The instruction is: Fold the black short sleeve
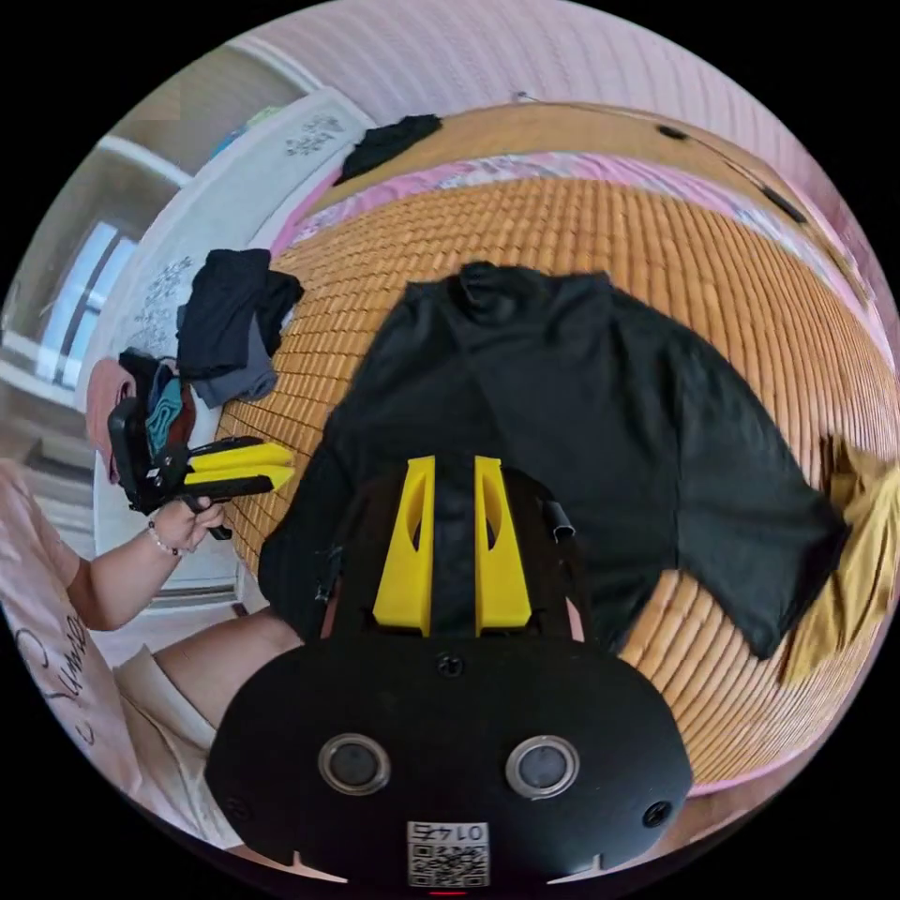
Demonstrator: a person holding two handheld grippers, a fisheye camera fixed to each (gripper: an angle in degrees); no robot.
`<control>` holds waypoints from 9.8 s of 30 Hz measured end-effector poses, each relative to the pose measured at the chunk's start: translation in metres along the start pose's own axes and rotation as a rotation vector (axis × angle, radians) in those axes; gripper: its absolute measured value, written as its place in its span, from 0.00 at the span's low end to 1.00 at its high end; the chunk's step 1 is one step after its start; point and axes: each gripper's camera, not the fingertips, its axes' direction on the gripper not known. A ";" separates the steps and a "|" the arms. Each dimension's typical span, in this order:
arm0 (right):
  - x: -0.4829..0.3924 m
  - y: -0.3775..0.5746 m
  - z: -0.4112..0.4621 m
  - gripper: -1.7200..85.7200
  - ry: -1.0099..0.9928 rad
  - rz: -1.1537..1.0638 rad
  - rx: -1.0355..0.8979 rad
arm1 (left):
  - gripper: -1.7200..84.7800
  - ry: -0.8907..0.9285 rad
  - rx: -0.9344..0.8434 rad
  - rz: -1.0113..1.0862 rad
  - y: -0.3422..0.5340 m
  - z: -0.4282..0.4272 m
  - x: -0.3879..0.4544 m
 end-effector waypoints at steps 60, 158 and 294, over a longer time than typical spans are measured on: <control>0.238 0.343 -0.245 0.10 0.235 0.837 0.255 | 0.11 0.322 -0.207 0.433 -0.403 0.271 0.299; 0.271 -0.001 -0.246 0.03 -0.080 0.230 0.011 | 0.01 -0.041 -0.025 -0.234 -0.261 -0.005 -0.102; -0.088 0.472 -0.088 0.09 0.249 0.051 -0.190 | 0.06 -0.130 -0.287 0.202 0.242 0.047 0.043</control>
